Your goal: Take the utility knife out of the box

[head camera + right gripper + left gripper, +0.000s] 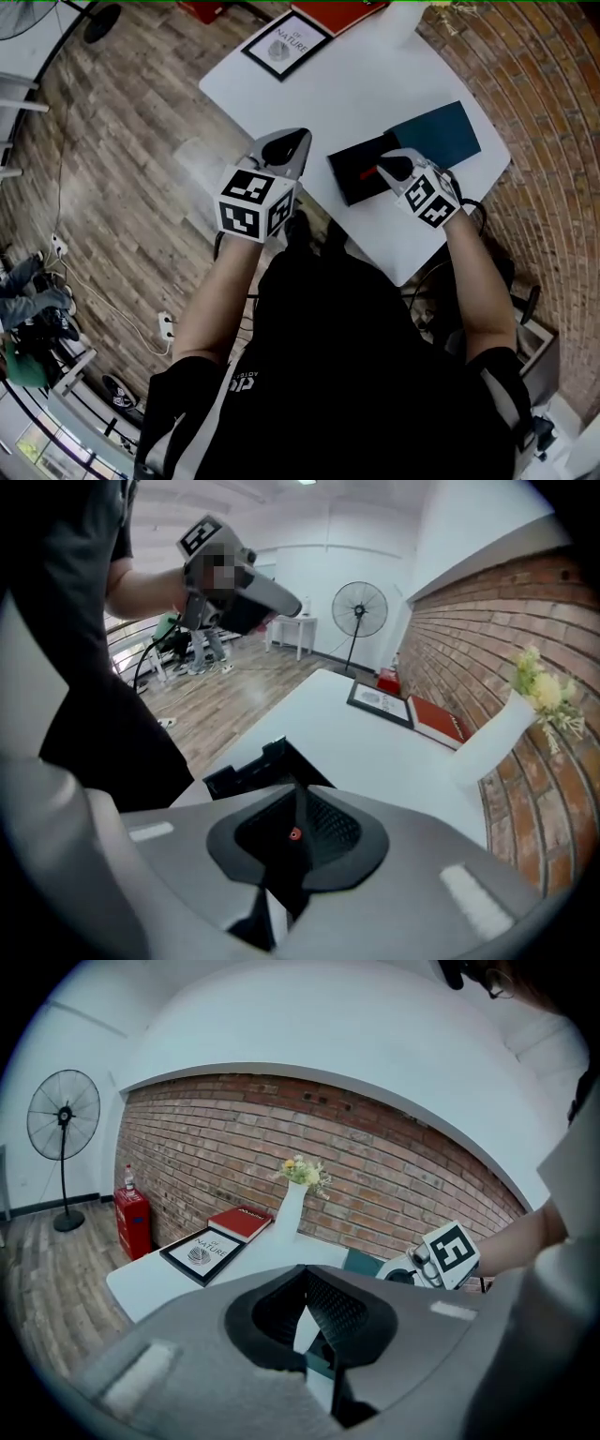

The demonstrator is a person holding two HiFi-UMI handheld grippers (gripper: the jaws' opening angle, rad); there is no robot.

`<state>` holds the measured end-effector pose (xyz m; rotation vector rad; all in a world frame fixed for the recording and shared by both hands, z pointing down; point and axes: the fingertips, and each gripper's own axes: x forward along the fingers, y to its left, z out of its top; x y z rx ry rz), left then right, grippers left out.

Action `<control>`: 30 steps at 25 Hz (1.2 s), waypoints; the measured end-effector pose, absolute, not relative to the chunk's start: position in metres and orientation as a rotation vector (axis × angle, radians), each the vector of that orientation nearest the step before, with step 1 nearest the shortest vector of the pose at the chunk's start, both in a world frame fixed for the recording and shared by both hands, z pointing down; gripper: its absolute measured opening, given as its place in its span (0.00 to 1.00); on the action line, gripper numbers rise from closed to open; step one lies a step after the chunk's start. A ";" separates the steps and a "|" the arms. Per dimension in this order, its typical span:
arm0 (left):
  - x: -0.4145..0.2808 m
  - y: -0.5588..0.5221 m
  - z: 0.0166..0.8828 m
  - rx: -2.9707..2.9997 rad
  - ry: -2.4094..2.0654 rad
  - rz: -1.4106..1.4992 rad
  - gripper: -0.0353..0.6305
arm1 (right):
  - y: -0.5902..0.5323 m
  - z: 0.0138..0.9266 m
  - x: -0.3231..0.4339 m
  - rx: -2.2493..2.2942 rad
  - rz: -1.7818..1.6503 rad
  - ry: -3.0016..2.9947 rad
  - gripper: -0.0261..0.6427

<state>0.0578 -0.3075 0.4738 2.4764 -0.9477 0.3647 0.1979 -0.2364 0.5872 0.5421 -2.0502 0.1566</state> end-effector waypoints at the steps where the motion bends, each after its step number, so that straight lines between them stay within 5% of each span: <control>1: 0.058 -0.309 0.474 2.470 -0.956 0.359 0.06 | -0.235 0.592 0.196 0.492 0.142 -2.043 0.10; 30: 0.029 -0.287 0.498 2.348 -1.074 0.330 0.06 | -0.205 0.698 0.215 -0.163 -0.133 -1.606 0.15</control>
